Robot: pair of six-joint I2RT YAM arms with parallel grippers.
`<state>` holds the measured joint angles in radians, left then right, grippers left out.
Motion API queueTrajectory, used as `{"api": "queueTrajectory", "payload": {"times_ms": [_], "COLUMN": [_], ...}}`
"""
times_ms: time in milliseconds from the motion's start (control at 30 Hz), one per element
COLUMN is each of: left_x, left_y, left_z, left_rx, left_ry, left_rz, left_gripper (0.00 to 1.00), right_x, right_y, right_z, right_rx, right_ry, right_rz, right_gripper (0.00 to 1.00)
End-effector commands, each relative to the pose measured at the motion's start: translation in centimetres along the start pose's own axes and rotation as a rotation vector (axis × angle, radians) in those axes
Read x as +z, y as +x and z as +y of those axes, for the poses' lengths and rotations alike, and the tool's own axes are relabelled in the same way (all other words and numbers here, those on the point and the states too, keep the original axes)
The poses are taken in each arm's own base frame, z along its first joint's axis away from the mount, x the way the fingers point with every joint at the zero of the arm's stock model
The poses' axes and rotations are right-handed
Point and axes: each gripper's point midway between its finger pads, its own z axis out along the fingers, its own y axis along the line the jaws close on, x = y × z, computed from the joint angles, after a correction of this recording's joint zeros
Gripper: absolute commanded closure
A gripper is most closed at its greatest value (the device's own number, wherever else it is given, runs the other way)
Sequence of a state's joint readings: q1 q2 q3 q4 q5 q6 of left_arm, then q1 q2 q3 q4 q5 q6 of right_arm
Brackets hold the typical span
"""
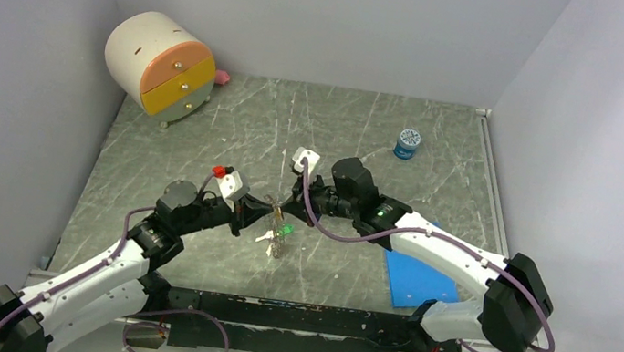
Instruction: Put the keys on the keyring
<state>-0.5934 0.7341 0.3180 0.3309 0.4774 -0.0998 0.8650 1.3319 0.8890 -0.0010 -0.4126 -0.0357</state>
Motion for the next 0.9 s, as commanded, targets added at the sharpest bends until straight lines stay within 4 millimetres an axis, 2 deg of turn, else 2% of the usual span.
{"api": "queueTrajectory", "payload": {"times_ms": [0,300,667,767,867], "left_x": [-0.1,-0.2,-0.2,-0.3,-0.4], "left_y": [-2.2,-2.2,-2.3,-2.2,-2.4], "left_z": [-0.9,-1.0,-1.3,-1.2,-1.3], "left_rx": [0.024,0.025,0.028,0.028,0.034], "left_ry": [0.037,0.038,0.053,0.052,0.053], "left_rz": [-0.080,-0.081,-0.090,-0.087,-0.098], "left_gripper": [0.97,0.97,0.97,0.97,0.97], "right_x": [-0.1,-0.8,0.5,0.2,0.2], "right_y": [-2.1,-2.8,-1.2,-0.7,-0.4], "right_z": [-0.9,-0.8,-0.5,-0.2,-0.7], "right_rx": [-0.005,0.002,0.038,0.049,0.062], "right_ry": [0.050,0.029,-0.043,-0.052,-0.054], "right_rz": [-0.063,-0.096,-0.016,-0.007,-0.002], "right_gripper": [1.00,1.00,1.00,1.00,1.00]}}
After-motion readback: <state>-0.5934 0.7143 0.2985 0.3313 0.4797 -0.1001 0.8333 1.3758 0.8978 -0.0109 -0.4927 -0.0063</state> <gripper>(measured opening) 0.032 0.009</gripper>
